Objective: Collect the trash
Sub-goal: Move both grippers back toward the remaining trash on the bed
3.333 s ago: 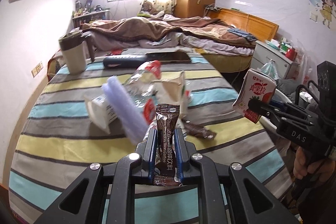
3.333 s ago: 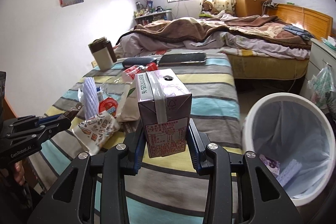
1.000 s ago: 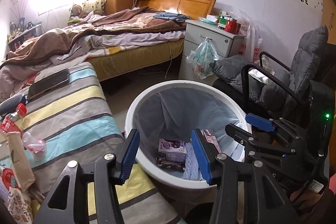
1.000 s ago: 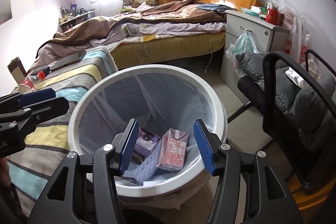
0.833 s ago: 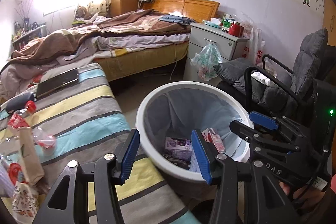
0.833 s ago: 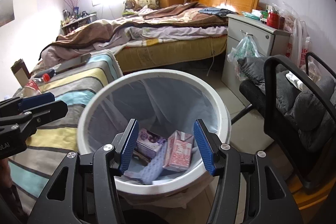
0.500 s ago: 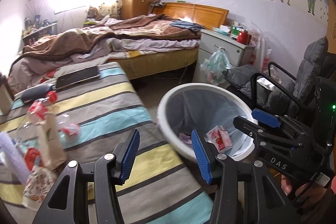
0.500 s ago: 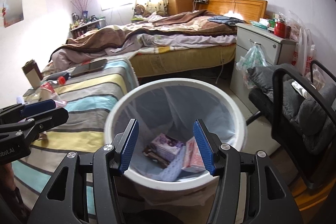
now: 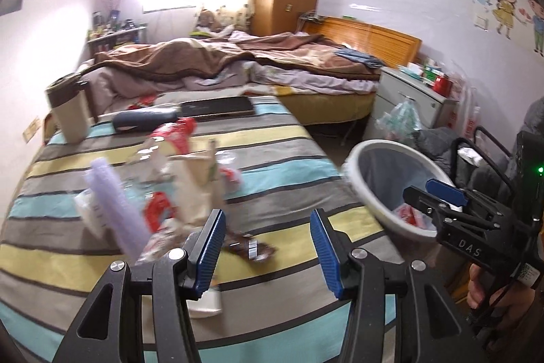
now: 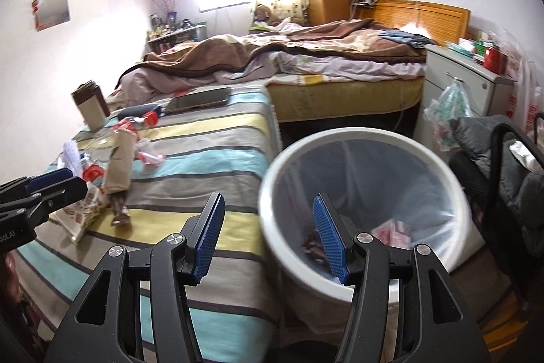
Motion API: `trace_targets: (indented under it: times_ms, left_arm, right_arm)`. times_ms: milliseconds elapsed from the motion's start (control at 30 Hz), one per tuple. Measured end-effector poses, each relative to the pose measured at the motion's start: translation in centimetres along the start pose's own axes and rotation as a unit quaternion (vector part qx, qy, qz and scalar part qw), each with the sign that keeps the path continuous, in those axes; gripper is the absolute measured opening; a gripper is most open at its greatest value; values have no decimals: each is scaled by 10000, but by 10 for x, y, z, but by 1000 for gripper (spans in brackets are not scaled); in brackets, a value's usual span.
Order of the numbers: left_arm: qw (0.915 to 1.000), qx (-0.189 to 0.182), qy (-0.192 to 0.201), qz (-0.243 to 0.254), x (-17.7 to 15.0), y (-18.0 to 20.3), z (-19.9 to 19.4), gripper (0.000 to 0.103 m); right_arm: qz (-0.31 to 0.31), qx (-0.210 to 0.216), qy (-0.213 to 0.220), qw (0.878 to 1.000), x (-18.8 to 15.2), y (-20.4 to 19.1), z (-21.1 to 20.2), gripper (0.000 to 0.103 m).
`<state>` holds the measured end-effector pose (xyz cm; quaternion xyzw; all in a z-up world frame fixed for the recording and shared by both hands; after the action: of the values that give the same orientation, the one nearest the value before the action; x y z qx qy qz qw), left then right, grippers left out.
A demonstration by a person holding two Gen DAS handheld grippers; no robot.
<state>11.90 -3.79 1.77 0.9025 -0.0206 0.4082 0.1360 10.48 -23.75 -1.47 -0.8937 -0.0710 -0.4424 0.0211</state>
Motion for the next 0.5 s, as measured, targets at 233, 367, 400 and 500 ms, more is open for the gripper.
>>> trace_targets:
  times_ms: [233, 367, 400, 500]
  left_arm:
    - [9988, 463, -47, -171, -9, -45, -6, 58]
    - [9975, 613, -131, -330, -14, -69, -3, 58]
    - [9971, 642, -172, -368, -15, -75, 0, 58]
    - [9958, 710, -335, -471, -19, -89, 10, 59]
  right_arm:
    - [-235, 246, -50, 9994, 7, -27, 10, 56]
    - [-327, 413, -94, 9986, 11, -40, 18, 56]
    - [-351, 453, -104, 9983, 12, -42, 20, 56]
    - [-435, 584, -155, 9972, 13, -54, 25, 56]
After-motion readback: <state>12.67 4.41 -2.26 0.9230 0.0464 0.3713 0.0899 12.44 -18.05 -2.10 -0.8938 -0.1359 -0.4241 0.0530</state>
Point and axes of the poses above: each gripper's, at about its wrist camera, not at the fingertips, and z roughly the way its jaws point, y to its right, x to its top, the point moved 1 cm from there along z, roughly the way its jaws point, and after that the axes turned 10 degrees about -z, right-handed, at the moved point
